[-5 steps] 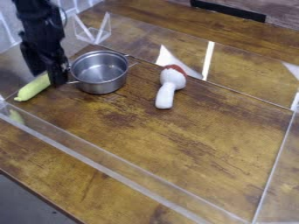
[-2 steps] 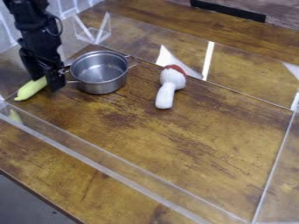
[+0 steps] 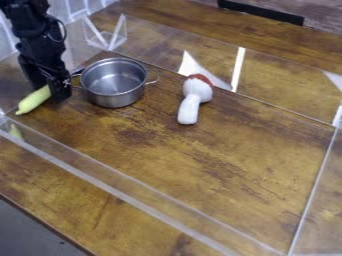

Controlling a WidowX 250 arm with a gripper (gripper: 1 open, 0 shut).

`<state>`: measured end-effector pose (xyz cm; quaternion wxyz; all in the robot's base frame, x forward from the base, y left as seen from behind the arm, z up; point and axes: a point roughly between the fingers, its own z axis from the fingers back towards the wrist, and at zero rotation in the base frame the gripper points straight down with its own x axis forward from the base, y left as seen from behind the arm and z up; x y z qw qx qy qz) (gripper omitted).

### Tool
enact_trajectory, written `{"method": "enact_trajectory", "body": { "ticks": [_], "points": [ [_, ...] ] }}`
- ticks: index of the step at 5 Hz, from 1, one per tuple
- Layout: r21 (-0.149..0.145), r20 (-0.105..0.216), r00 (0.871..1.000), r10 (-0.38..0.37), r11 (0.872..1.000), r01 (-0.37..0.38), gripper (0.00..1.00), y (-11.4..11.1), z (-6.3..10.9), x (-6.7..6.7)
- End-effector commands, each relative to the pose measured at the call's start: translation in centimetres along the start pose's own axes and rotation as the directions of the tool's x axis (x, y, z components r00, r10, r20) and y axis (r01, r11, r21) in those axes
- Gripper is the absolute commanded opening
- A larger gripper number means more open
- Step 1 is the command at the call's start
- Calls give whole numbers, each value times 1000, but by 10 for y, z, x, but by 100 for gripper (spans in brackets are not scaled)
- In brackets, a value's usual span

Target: Move the green spoon to the right

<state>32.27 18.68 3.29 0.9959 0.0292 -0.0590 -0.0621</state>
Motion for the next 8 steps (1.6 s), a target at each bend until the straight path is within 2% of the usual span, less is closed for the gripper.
{"method": "enact_trajectory", "body": {
  "ticks": [1, 2, 4, 5, 6, 7, 8],
  "points": [
    [-16, -25, 998, 63, 998, -64, 0, -3, -9, -6],
    [-14, -27, 994, 107, 994, -107, 0, -7, -11, -1],
    [21, 57, 983, 177, 984, -178, 0, -39, 57, 23],
    [20, 125, 977, 170, 985, -174, 0, -45, 104, 32],
    [7, 160, 975, 157, 987, -160, 0, -53, 131, 33],
    [0, 144, 977, 156, 988, -157, 100, -48, 128, 26],
    [-9, 128, 981, 144, 989, -144, 100, -44, 122, 16]
  ]
}}
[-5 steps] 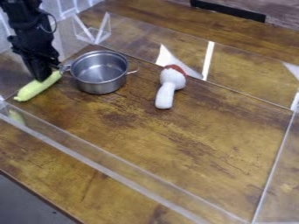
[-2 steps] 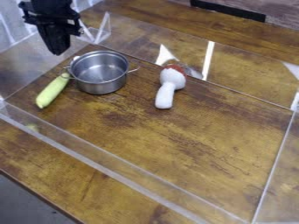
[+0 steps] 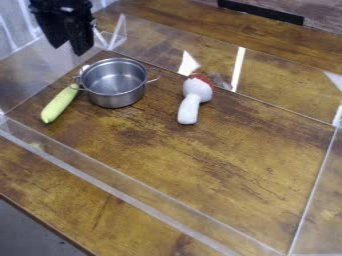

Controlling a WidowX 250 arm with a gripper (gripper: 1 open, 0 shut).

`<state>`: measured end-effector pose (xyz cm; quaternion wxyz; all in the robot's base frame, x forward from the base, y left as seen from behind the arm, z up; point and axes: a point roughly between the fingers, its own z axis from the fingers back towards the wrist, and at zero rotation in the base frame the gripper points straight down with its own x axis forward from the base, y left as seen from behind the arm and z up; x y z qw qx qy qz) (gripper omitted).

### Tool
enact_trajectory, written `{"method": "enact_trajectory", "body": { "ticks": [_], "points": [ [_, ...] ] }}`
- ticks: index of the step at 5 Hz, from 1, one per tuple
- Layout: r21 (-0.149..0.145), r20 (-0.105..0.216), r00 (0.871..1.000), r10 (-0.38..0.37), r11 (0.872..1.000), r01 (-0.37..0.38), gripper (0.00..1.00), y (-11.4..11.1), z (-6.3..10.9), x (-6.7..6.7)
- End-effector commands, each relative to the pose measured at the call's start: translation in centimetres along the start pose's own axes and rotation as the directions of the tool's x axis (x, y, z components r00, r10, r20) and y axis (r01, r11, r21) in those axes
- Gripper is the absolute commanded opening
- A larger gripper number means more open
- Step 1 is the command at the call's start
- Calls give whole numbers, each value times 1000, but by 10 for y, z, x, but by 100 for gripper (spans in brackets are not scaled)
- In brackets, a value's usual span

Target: Move the green spoon to the right

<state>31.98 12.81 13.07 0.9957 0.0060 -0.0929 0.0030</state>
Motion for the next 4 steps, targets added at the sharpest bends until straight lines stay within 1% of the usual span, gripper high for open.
{"method": "enact_trajectory", "body": {
  "ticks": [1, 3, 4],
  "points": [
    [19, 46, 999, -6, 1000, 5, 100, 11, 13, -3],
    [15, 8, 999, 39, 999, -39, 100, 15, -44, -16],
    [21, -8, 995, 95, 995, -95, 100, 12, -62, -21]
  ]
}}
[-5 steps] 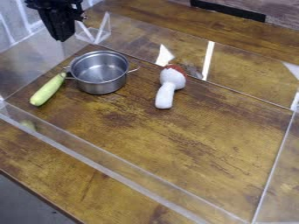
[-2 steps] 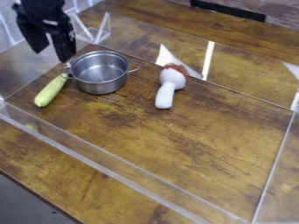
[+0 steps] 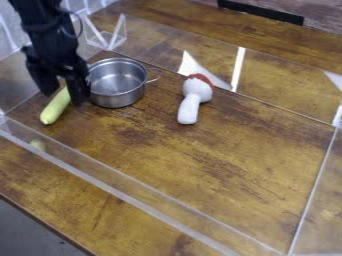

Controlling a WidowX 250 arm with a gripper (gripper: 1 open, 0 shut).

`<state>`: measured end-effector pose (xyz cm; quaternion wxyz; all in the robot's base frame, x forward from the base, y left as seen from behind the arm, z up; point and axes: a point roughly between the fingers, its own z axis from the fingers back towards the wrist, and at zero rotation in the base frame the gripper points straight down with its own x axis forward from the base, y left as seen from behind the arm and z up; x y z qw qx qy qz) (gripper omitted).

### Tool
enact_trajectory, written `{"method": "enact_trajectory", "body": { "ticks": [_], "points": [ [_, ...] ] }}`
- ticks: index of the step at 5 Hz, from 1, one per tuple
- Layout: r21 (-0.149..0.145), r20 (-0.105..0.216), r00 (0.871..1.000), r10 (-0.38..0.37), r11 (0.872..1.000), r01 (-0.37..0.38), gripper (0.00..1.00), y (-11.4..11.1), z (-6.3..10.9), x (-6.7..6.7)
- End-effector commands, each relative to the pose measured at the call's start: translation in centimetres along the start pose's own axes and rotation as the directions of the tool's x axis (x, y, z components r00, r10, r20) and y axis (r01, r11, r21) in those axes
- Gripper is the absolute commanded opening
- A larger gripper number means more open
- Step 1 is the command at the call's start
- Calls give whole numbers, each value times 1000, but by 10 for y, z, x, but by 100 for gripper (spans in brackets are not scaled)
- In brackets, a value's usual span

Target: Move the green spoon to the right

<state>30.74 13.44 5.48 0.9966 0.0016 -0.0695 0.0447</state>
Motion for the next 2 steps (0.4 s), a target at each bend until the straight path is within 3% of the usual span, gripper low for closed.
{"method": "enact_trajectory", "body": {
  "ticks": [1, 2],
  "points": [
    [24, 37, 997, 67, 997, -68, 0, 1, 6, 5],
    [28, 39, 992, 120, 992, -122, 0, -4, 6, 6]
  ]
}}
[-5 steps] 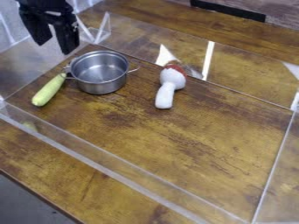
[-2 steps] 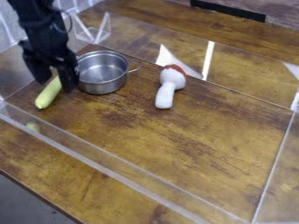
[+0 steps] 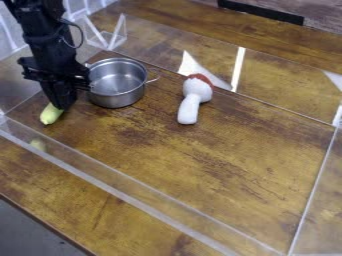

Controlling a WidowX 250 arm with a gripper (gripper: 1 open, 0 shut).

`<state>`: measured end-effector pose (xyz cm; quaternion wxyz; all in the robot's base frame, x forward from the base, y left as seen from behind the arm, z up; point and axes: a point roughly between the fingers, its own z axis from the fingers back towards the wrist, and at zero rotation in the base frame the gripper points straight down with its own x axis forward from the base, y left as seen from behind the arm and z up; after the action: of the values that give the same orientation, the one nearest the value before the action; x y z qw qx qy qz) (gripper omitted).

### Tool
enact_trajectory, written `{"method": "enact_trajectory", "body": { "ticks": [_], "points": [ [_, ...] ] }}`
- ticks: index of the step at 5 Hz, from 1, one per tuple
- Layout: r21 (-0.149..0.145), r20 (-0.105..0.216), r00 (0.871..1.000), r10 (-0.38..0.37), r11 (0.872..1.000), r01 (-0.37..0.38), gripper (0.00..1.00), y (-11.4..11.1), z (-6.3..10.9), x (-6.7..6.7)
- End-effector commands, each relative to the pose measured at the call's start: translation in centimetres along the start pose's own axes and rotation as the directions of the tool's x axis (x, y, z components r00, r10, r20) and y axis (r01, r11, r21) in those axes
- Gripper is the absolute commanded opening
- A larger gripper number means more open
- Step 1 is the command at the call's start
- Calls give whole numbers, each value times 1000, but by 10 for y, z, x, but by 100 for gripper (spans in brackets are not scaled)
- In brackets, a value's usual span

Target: Move the green spoon to the right

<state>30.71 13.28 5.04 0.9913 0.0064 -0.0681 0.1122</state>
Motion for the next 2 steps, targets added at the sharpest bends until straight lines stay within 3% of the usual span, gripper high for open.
{"method": "enact_trajectory", "body": {
  "ticks": [1, 2],
  "points": [
    [-12, 93, 994, -55, 998, 56, 0, -12, 43, 12],
    [-29, 136, 986, -94, 995, 99, 0, -18, 74, 16]
  ]
}}
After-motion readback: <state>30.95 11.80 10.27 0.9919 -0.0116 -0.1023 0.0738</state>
